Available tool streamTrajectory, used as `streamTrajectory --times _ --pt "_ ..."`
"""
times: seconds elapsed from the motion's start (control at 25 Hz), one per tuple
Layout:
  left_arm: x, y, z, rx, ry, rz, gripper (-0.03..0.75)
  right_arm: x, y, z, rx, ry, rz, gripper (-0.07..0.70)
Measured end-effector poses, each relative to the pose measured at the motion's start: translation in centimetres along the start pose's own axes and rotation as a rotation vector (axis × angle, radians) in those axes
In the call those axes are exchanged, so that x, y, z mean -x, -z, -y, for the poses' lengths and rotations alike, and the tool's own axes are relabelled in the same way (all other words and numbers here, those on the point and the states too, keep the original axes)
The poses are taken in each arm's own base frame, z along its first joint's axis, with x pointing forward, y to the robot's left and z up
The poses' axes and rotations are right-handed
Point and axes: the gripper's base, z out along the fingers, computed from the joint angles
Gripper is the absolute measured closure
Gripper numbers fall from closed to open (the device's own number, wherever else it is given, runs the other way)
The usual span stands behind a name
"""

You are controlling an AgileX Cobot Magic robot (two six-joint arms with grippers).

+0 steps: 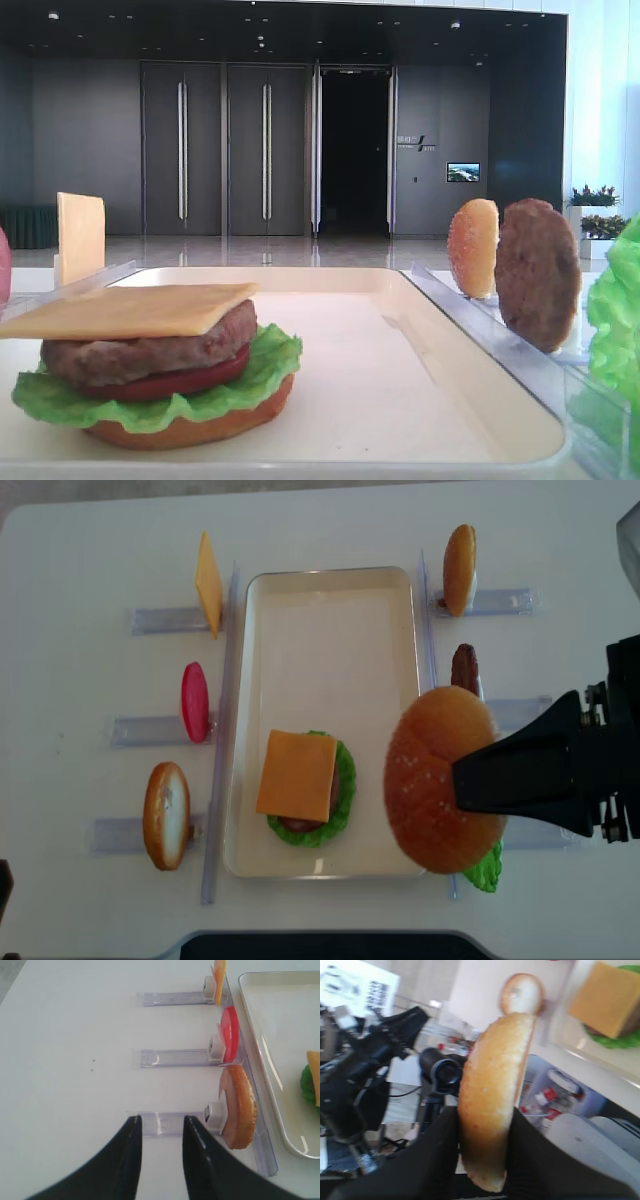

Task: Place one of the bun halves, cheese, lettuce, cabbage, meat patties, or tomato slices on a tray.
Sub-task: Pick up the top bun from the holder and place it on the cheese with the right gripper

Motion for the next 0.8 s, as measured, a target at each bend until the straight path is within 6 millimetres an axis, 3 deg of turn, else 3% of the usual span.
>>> streamTrajectory --times 0.2,0.6,0.8 --pt "0.0 0.0 0.0 0.0 0.0 0.0 0.496 0.7 -1.3 0.7 0.176 -0.004 0.028 0.398" --pt "0.0 0.0 0.0 0.0 0.0 0.0 0.496 1.0 -1.8 1.4 0.167 0.014 0.029 0.398" --pt "0.0 0.0 0.0 0.0 0.0 0.0 0.496 1.1 -2.7 3.1 0.124 -0.012 0.019 0.398"
